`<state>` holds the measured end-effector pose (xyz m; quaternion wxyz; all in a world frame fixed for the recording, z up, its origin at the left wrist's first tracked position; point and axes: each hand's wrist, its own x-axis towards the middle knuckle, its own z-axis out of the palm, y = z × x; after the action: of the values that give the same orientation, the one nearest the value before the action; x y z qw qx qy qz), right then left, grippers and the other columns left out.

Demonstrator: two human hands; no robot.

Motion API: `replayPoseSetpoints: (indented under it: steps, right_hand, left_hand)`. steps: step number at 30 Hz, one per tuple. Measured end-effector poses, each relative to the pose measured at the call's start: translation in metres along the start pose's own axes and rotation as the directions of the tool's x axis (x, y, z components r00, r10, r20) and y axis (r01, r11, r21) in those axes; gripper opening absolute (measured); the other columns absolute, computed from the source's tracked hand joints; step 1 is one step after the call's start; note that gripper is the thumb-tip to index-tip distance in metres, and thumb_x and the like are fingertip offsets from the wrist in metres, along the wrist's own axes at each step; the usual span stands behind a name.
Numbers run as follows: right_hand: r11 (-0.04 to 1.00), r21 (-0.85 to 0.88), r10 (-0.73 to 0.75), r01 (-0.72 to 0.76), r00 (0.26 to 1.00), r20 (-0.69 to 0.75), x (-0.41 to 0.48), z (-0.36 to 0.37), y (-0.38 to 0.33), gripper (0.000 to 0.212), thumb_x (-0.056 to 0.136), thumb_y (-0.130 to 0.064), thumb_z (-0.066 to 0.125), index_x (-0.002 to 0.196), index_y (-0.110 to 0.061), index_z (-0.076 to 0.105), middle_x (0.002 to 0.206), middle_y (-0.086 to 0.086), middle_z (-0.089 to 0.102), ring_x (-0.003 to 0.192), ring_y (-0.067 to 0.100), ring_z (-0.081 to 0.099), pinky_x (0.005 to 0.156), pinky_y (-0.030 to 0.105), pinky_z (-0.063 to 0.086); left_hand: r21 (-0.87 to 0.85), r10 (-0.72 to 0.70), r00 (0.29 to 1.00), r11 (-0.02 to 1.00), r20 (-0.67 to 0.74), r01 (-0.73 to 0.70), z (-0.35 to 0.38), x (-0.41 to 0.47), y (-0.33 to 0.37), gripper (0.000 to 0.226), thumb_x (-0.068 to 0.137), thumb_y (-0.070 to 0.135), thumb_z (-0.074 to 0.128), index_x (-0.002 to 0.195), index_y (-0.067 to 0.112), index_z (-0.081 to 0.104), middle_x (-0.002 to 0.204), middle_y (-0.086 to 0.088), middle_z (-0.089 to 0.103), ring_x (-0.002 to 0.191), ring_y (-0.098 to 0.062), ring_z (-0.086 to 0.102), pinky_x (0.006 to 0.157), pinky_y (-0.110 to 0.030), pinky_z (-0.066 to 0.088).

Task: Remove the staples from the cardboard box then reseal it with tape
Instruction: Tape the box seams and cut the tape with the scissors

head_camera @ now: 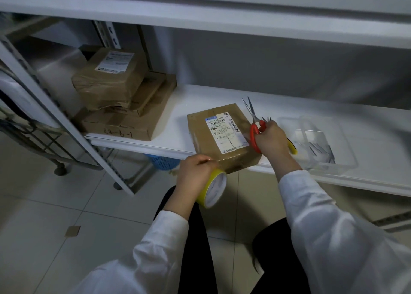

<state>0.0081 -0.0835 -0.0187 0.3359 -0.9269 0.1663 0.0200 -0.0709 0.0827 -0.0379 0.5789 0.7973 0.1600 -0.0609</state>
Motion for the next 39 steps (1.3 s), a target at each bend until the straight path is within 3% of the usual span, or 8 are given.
replayPoseSetpoints:
  steps: [7, 12, 19, 25, 28, 31, 34, 39]
  right_hand:
    - [0.996, 0.056, -0.066, 0.069, 0.997, -0.05, -0.009, -0.007, -0.013, 0.058, 0.083, -0.039, 0.068, 0.127, -0.009, 0.044, 0.118, 0.01, 0.061, 0.104, 0.03, 0.06, 0.077, 0.03, 0.045]
    - [0.97, 0.072, -0.226, 0.231, 0.972, -0.069, 0.001, -0.014, -0.028, 0.053, 0.086, -0.03, 0.067, 0.127, -0.008, 0.043, 0.117, 0.011, 0.06, 0.102, 0.029, 0.059, 0.073, 0.027, 0.04]
    - [0.969, -0.017, -0.248, 0.248, 0.969, -0.017, 0.006, -0.007, -0.015, 0.058, 0.08, -0.028, 0.073, 0.124, -0.004, 0.045, 0.12, 0.016, 0.06, 0.109, 0.035, 0.057, 0.086, 0.038, 0.049]
    - [0.988, -0.106, -0.127, 0.116, 0.987, -0.102, -0.01, 0.005, -0.009, 0.067, 0.076, -0.044, 0.071, 0.124, -0.006, 0.043, 0.123, 0.014, 0.058, 0.115, 0.033, 0.054, 0.089, 0.038, 0.047]
    - [0.999, -0.04, 0.025, -0.023, 0.999, 0.046, -0.01, 0.01, -0.007, 0.088, 0.066, -0.053, 0.078, 0.13, -0.009, 0.038, 0.128, 0.011, 0.056, 0.118, 0.033, 0.054, 0.093, 0.041, 0.047]
    - [0.996, 0.065, 0.06, -0.068, 0.992, 0.109, -0.004, 0.006, -0.005, 0.079, 0.074, -0.042, 0.076, 0.134, -0.009, 0.037, 0.132, 0.011, 0.054, 0.12, 0.033, 0.053, 0.095, 0.039, 0.045]
    - [0.988, 0.125, 0.074, -0.091, 0.988, 0.133, -0.001, 0.002, -0.001, 0.073, 0.079, -0.031, 0.075, 0.137, -0.01, 0.036, 0.135, 0.01, 0.052, 0.122, 0.033, 0.051, 0.098, 0.039, 0.044]
    - [0.987, 0.123, 0.083, -0.101, 0.987, 0.139, -0.003, -0.003, 0.005, 0.072, 0.077, -0.031, 0.076, 0.134, -0.01, 0.038, 0.131, 0.01, 0.053, 0.12, 0.033, 0.051, 0.097, 0.039, 0.044]
  left_hand:
    - [0.042, -0.065, 0.995, 0.997, 0.081, 0.062, -0.001, -0.007, 0.011, 0.02, 0.077, 0.017, 0.068, 0.061, 0.028, 0.062, 0.086, 0.0, 0.066, 0.09, -0.019, 0.06, 0.083, -0.03, 0.047]
    - [-0.087, -0.035, 0.987, 0.995, 0.156, 0.049, 0.011, -0.01, 0.018, 0.027, 0.079, 0.013, 0.068, 0.058, 0.027, 0.059, 0.067, 0.01, 0.059, 0.069, -0.007, 0.054, 0.066, -0.018, 0.041]
    - [-0.211, -0.074, 0.952, 0.967, 0.296, 0.141, 0.039, -0.014, 0.023, 0.017, 0.081, 0.013, 0.068, 0.07, 0.025, 0.064, 0.084, 0.001, 0.063, 0.091, -0.017, 0.058, 0.089, -0.028, 0.044]
    - [-0.258, -0.124, 0.987, 0.955, 0.101, 0.147, 0.016, 0.006, 0.015, 0.021, 0.079, 0.011, 0.07, 0.066, 0.024, 0.061, 0.076, 0.006, 0.06, 0.077, -0.013, 0.058, 0.072, -0.023, 0.046]
    - [-0.259, -0.109, 0.991, 0.962, -0.08, 0.085, -0.003, 0.016, 0.006, 0.03, 0.08, 0.008, 0.068, 0.057, 0.027, 0.061, 0.071, 0.006, 0.059, 0.083, -0.021, 0.057, 0.087, -0.032, 0.047]
    - [-0.224, -0.05, 0.983, 0.975, -0.174, 0.01, -0.016, 0.026, -0.002, 0.036, 0.081, 0.012, 0.067, 0.048, 0.027, 0.065, 0.076, -0.002, 0.061, 0.088, -0.024, 0.057, 0.094, -0.037, 0.045]
    - [-0.184, -0.041, 0.992, 0.983, -0.123, 0.018, -0.02, 0.032, -0.006, 0.015, 0.073, 0.027, 0.07, 0.059, 0.025, 0.066, 0.105, -0.016, 0.062, 0.102, -0.028, 0.06, 0.099, -0.037, 0.042]
    - [-0.234, -0.016, 0.999, 0.972, -0.033, 0.008, -0.01, 0.026, -0.014, 0.004, 0.084, 0.01, 0.064, 0.08, 0.01, 0.065, 0.08, 0.005, 0.062, 0.083, -0.013, 0.058, 0.078, -0.022, 0.045]
